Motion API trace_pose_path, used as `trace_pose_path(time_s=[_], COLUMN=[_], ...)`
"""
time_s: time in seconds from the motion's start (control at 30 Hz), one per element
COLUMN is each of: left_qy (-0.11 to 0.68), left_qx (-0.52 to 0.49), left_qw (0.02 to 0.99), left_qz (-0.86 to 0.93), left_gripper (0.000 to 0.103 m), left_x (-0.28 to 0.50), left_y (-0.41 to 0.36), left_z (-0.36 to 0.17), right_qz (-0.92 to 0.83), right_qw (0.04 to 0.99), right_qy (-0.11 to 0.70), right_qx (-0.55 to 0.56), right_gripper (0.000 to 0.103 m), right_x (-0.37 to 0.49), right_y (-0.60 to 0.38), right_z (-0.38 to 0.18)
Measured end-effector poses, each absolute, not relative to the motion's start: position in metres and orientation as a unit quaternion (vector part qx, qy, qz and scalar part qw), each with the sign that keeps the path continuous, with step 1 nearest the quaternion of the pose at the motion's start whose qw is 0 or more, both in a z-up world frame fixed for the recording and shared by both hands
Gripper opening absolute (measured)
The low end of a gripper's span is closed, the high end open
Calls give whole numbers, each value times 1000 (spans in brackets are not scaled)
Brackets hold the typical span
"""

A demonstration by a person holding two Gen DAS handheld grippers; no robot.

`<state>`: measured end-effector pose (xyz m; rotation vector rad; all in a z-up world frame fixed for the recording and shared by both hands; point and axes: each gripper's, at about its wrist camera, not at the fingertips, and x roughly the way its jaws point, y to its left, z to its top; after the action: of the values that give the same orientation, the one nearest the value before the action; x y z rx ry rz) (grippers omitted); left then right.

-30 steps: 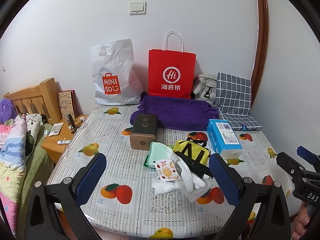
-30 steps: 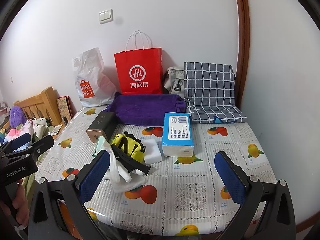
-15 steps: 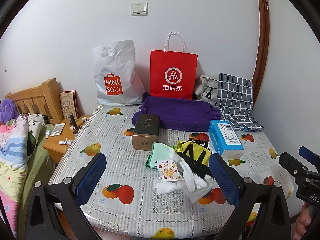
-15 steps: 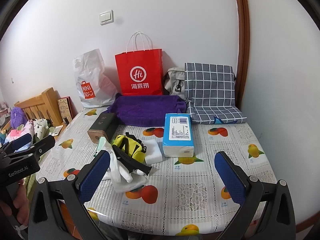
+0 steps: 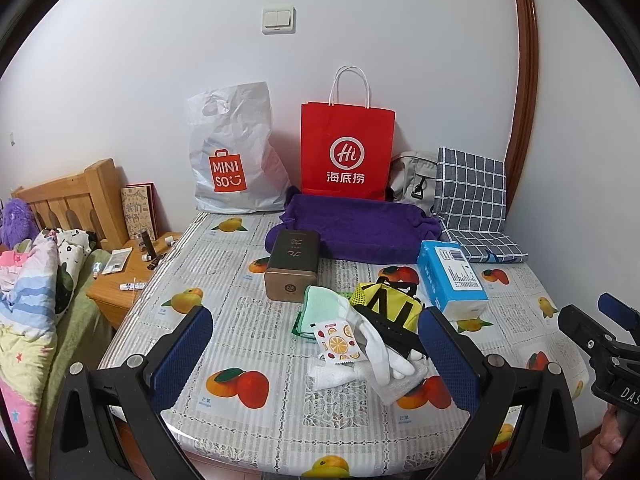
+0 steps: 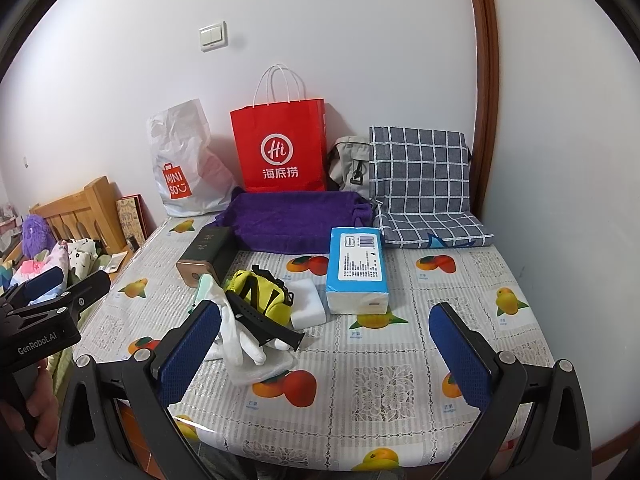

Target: Organize soft objects

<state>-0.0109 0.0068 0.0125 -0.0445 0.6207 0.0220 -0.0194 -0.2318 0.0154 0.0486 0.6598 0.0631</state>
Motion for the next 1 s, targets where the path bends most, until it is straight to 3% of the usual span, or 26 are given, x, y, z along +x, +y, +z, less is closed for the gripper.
trace_pose_path(time_s=[1.0], left_qy=[306], left_qx=[-13], left_qw=[952], left_qz=[9], left_gripper=[103], left_x=[-8], left_y=[0], left_z=[15], right_qz=[29], right_qw=[945], right_qy=[324], right_qx=[24], right_gripper=[103], right_x=[-16], right_y=[-233], right_z=[16])
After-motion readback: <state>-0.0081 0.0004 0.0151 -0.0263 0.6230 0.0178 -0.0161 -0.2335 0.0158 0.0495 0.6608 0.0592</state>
